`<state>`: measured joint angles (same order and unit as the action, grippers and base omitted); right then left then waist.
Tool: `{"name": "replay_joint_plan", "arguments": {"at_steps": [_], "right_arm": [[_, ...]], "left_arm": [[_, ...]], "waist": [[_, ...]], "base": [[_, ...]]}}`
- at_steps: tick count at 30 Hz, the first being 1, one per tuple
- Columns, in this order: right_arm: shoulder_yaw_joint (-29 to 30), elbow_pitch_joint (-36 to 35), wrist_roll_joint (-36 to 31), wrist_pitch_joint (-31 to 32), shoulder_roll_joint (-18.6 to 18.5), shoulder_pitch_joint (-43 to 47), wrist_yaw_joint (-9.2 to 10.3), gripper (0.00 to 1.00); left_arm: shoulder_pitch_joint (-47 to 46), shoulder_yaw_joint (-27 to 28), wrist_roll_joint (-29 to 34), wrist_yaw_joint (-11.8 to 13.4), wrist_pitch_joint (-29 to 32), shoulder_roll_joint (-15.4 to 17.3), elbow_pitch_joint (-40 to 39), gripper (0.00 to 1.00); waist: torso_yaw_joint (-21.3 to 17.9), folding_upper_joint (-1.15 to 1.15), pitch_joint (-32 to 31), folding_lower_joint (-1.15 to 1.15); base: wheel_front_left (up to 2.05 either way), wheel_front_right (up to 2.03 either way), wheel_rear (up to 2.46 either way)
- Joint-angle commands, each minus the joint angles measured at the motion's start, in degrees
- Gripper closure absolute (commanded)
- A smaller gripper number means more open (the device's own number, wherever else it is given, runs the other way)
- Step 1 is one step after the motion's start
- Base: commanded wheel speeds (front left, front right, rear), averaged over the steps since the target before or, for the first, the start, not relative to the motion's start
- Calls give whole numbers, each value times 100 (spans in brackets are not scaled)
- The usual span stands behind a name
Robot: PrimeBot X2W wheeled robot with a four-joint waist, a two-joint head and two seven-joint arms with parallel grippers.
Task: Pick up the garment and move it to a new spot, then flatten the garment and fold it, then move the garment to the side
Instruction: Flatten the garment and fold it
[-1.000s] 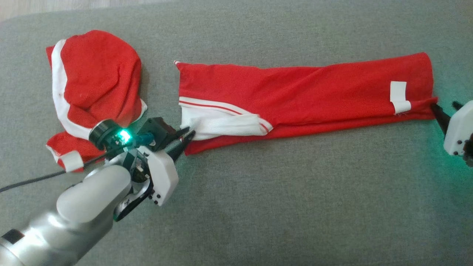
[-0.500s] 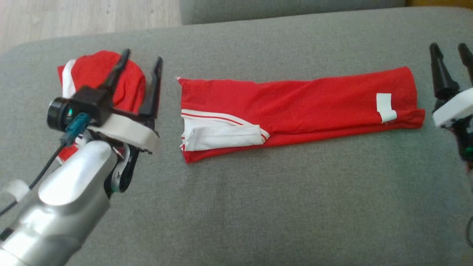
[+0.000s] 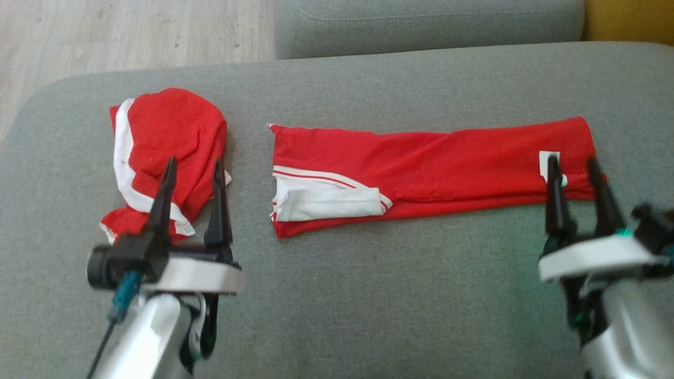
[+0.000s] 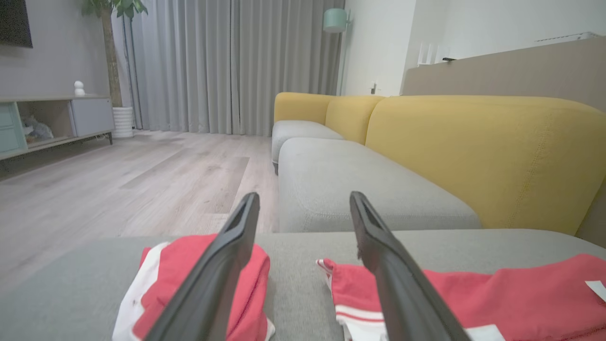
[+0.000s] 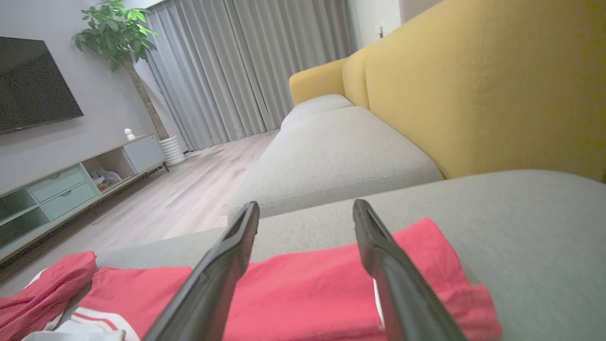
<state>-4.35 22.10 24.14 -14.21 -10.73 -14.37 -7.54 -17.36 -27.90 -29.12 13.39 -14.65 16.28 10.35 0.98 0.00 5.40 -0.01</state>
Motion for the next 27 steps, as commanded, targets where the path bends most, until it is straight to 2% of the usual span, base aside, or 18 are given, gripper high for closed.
{"name": "replay_joint_plan", "arguments": {"at_steps": [1,4,9,17,21,27], "right_arm": [[40,-278,-185,-68,205,186,5,0],[131,-342,-444,-73,447,475,5,0],[241,-425,-603,-76,620,626,5,0],[571,-457,-942,161,655,390,5,0],[1109,-271,-1295,546,564,-60,5,0],[2572,410,-2108,1160,613,-887,5,0]], "left_arm": [[24,486,203,-117,-34,-94,-86,0],[381,734,413,-293,-34,-377,83,0],[635,1081,757,-510,-34,-673,135,0],[588,1476,1281,-978,-34,-1026,227,0],[417,1558,1460,-1143,-34,-1140,247,0],[116,1758,1645,-1335,-35,-1222,323,0]], "waist": [[16,0,-31,1],[3,0,-41,1],[-7,0,-9,1],[31,0,256,1],[89,0,593,1],[246,0,994,1]], "base": [[0,0,0],[0,0,0],[0,0,0],[0,0,0],[0,0,0],[0,0,0]]}}
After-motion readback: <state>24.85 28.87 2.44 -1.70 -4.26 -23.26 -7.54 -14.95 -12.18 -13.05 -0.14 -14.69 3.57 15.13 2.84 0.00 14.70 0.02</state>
